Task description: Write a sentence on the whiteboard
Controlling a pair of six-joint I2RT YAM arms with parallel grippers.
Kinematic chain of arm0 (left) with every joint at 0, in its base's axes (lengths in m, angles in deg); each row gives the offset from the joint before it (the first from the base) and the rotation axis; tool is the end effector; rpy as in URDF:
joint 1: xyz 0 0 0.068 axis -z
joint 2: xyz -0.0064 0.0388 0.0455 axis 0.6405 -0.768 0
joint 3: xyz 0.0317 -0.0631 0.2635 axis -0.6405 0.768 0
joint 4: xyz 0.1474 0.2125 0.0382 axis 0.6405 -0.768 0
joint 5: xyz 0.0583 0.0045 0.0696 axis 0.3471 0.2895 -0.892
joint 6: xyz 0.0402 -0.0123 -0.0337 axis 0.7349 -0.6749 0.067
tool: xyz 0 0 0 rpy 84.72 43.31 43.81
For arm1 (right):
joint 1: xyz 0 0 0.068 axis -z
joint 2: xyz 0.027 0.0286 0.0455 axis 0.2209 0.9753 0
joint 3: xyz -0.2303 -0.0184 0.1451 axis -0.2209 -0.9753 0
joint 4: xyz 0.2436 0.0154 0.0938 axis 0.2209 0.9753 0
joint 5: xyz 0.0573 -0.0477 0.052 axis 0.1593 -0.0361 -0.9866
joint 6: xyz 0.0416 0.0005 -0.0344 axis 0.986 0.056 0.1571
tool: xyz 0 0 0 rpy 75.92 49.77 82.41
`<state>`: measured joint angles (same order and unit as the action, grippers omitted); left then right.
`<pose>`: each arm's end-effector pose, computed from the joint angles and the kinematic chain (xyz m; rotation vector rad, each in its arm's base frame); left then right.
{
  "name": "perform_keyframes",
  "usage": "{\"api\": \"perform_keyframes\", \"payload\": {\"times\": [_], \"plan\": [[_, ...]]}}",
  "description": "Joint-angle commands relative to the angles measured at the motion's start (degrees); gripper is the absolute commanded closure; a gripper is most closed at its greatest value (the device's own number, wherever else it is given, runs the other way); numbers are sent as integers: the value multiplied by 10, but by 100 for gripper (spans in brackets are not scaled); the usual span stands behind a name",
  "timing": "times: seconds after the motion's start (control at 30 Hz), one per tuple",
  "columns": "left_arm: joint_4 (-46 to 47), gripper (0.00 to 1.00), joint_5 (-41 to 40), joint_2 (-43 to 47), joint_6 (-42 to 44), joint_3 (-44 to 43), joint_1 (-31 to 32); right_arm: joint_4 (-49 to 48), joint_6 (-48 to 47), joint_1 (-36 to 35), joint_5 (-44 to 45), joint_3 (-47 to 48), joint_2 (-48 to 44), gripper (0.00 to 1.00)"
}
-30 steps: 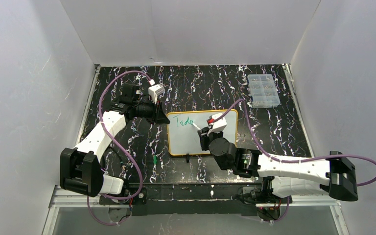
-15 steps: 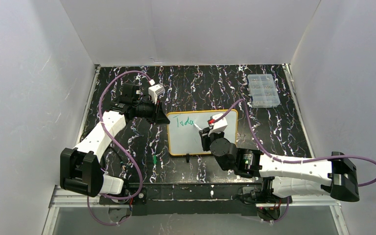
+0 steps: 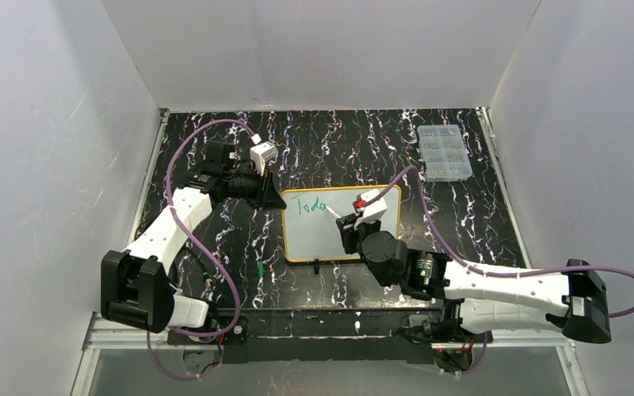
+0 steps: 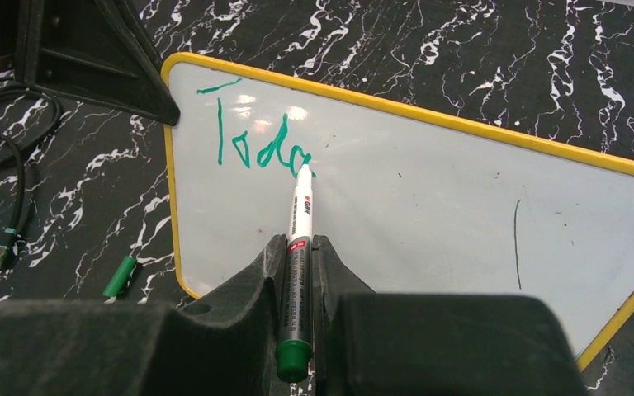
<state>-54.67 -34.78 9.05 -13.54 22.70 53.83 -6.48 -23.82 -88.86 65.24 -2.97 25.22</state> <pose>0.2729 -0.0947 0.2844 0.7985 2.0560 -0.9973 0.0811 0.2148 0.2900 -0.2601 1.7109 0.4492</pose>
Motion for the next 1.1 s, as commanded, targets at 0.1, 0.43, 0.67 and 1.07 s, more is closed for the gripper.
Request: {"api": "perform_keyframes", "payload": {"times": [0.1, 0.43, 0.67, 1.07], "plan": [[0, 100, -14, 25, 11, 1, -4, -11, -9, 1, 3, 5, -31, 99], [0, 100, -17, 23, 10, 1, -4, 13, -19, 1, 22, 2, -62, 99], [2, 100, -15, 23, 9, 1, -4, -11, -27, 1, 30, -7, -57, 99], [2, 100, -13, 22, 9, 1, -4, -62, -50, 1, 22, -5, -20, 99]]}}
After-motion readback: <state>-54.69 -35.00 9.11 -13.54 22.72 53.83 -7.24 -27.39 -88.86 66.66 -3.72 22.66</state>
